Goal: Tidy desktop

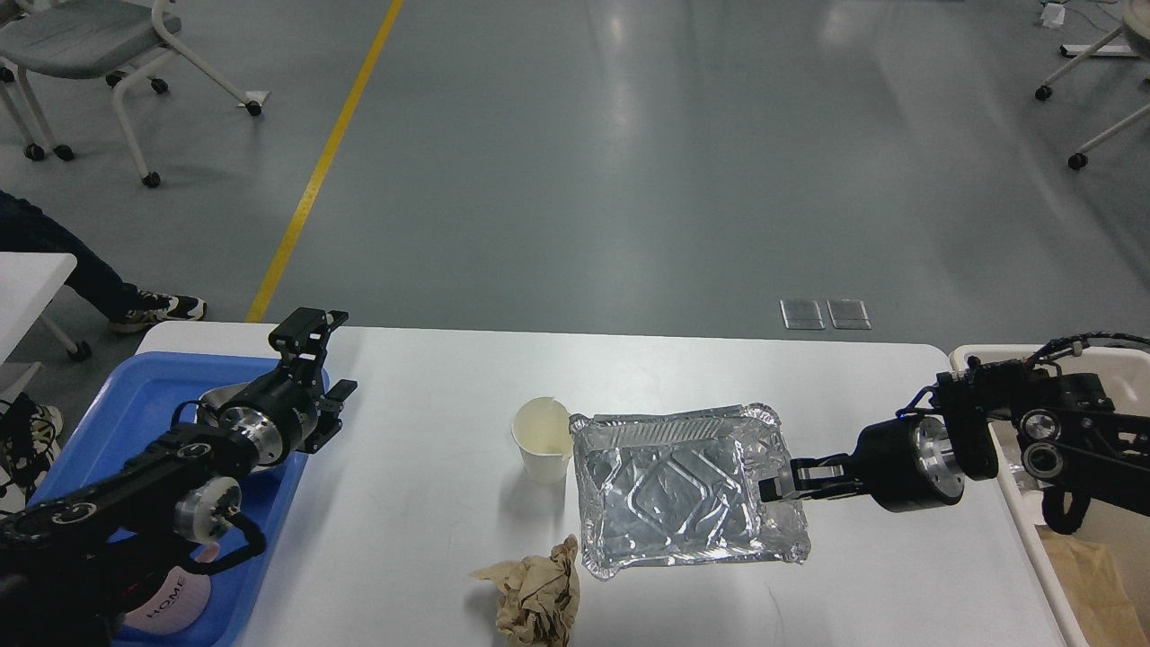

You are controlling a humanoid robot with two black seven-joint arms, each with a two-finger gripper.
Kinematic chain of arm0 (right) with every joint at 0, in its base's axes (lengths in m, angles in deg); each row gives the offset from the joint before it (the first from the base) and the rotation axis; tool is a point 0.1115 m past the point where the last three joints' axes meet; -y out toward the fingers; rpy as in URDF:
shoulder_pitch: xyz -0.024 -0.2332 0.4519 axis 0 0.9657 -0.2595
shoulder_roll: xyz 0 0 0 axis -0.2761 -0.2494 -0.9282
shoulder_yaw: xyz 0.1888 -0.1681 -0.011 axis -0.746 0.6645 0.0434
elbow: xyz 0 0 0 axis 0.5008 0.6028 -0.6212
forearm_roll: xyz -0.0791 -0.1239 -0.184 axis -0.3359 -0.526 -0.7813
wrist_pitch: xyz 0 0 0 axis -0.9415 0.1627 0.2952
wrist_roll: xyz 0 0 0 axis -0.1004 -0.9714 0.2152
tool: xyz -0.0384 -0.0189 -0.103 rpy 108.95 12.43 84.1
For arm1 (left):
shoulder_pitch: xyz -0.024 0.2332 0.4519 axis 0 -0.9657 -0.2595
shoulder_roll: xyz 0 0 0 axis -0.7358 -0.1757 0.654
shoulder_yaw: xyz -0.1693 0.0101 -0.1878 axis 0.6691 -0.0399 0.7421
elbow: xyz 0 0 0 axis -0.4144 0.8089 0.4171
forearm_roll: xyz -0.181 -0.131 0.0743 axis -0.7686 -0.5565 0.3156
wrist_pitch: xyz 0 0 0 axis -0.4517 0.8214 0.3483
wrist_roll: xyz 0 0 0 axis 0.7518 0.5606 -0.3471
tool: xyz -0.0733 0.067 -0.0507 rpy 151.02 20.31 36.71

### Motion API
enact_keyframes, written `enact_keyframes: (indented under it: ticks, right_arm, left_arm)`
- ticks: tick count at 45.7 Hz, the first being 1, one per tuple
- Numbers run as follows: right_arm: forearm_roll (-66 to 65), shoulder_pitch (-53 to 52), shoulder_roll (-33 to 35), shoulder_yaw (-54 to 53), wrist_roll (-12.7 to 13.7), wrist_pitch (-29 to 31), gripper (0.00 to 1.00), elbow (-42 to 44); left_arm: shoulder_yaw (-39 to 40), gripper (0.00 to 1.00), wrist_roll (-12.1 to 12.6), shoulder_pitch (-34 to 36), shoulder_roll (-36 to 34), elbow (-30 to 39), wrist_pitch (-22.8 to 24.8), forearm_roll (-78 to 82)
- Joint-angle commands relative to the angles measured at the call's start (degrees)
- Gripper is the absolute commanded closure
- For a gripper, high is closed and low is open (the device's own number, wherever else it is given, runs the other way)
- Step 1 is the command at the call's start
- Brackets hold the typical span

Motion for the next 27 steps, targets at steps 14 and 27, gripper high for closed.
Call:
enact_keyframes:
  ticks: [14, 27]
  right_arm:
    - [-0.1, 0.0, 1.2, 0.0, 0.0, 0.1, 1.00, 0.0]
    - [-0.1, 0.0, 1.5, 0.0, 0.0, 0.1, 1.00, -0.4]
  left_arm:
    - [-11.4, 0.03, -0.3, -0.4, -28.9, 19.3, -5.1, 3.5]
    - [-11.7, 0.03, -0.9, -0.2, -39.3, 23.4, 6.0, 10.0]
